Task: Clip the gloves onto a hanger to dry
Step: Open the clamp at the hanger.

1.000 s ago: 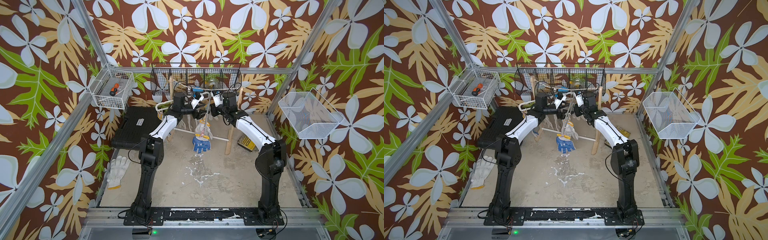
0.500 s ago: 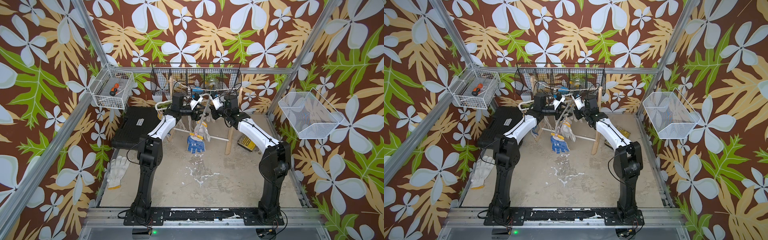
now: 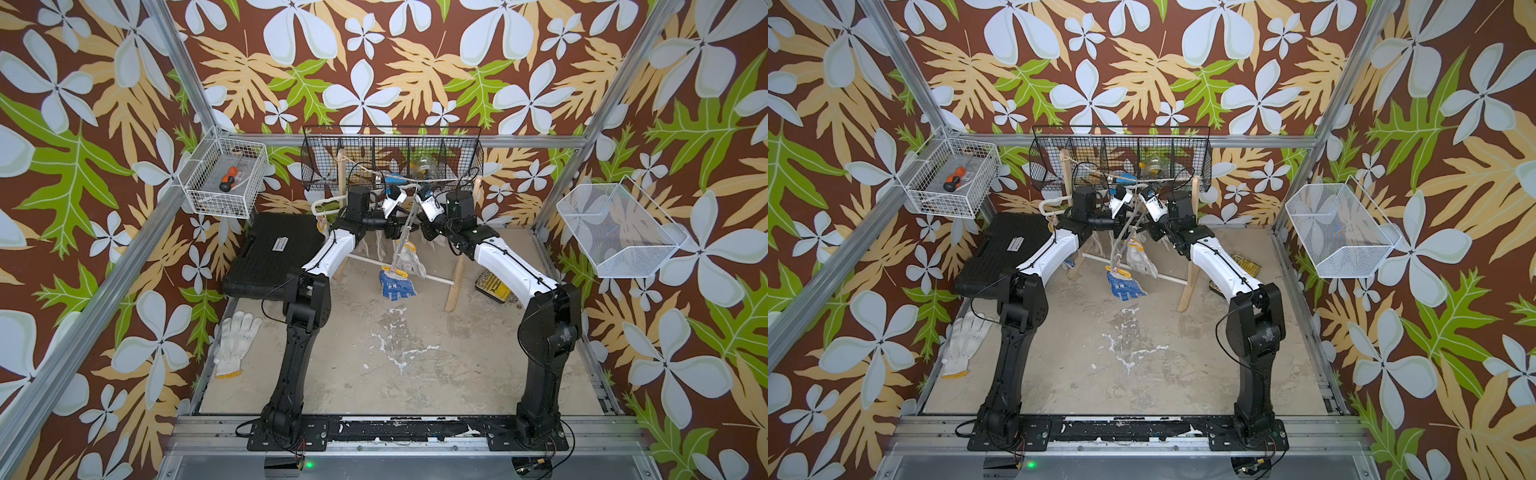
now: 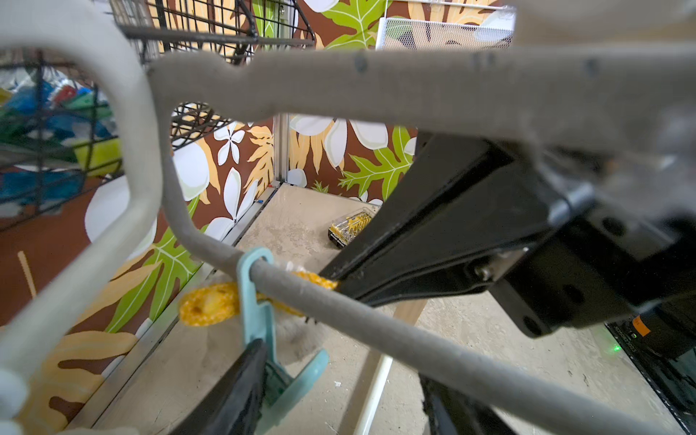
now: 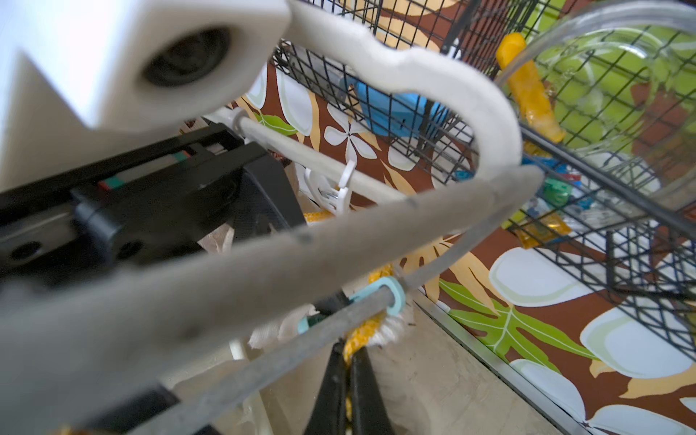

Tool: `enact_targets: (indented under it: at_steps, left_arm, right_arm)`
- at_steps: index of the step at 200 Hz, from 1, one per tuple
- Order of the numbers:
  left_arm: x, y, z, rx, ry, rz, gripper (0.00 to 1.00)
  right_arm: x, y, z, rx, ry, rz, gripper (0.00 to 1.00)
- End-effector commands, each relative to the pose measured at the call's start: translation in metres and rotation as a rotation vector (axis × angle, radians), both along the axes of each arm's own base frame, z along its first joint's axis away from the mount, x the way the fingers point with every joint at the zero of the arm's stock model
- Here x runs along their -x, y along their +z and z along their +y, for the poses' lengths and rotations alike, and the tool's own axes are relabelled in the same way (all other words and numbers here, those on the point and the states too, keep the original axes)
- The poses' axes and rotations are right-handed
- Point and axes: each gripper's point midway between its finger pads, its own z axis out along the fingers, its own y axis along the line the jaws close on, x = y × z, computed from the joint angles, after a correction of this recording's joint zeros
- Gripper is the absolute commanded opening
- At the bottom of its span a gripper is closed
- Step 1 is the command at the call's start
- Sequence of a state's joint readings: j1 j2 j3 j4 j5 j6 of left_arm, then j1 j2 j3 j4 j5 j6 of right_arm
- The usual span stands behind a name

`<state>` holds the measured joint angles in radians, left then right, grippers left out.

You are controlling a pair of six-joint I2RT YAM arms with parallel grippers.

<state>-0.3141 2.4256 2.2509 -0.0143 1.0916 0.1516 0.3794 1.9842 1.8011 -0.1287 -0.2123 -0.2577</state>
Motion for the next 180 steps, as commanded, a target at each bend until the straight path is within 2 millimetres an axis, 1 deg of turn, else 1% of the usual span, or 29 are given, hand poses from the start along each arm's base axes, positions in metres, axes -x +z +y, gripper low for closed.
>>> enact_targets:
  at_steps: [1, 13, 29, 48, 63, 91, 121, 146, 180]
  left_arm:
    - [0.001, 0.0, 0.001, 0.013, -0.018, 0.019, 0.64]
    - [0.0, 0.002, 0.002, 0.015, -0.015, 0.016, 0.61]
    - [-0.003, 0.001, 0.008, 0.003, 0.005, 0.013, 0.55]
    - [-0.005, 0.007, 0.014, -0.006, 0.025, -0.009, 0.51]
    - [-0.004, 0.013, 0.015, -0.003, 0.027, -0.019, 0.44]
    - [-0.003, 0.007, 0.018, -0.03, 0.045, -0.018, 0.36]
    - [-0.008, 0.006, 0.016, -0.028, 0.052, -0.025, 0.22]
    - [-0.01, 0.002, 0.014, -0.035, 0.06, -0.024, 0.25]
    - [-0.009, -0.004, 0.011, -0.057, 0.068, -0.025, 0.23]
  right_arm:
    - [0.002, 0.013, 0.007, -0.016, 0.04, -0.039, 0.0]
    - [0.004, 0.013, 0.008, -0.015, 0.046, -0.039, 0.0]
    - [0.004, 0.013, 0.007, -0.014, 0.045, -0.038, 0.0]
    - [0.005, 0.011, 0.007, -0.012, 0.044, -0.035, 0.0]
    - [0.005, 0.011, 0.007, -0.013, 0.044, -0.036, 0.0]
    - [0.004, 0.012, 0.006, -0.005, 0.042, -0.039, 0.0]
    - [0.005, 0.013, 0.008, -0.013, 0.051, -0.039, 0.0]
    - [0.005, 0.015, 0.009, -0.016, 0.055, -0.035, 0.0]
    - [0.008, 0.015, 0.01, -0.023, 0.063, -0.03, 0.0]
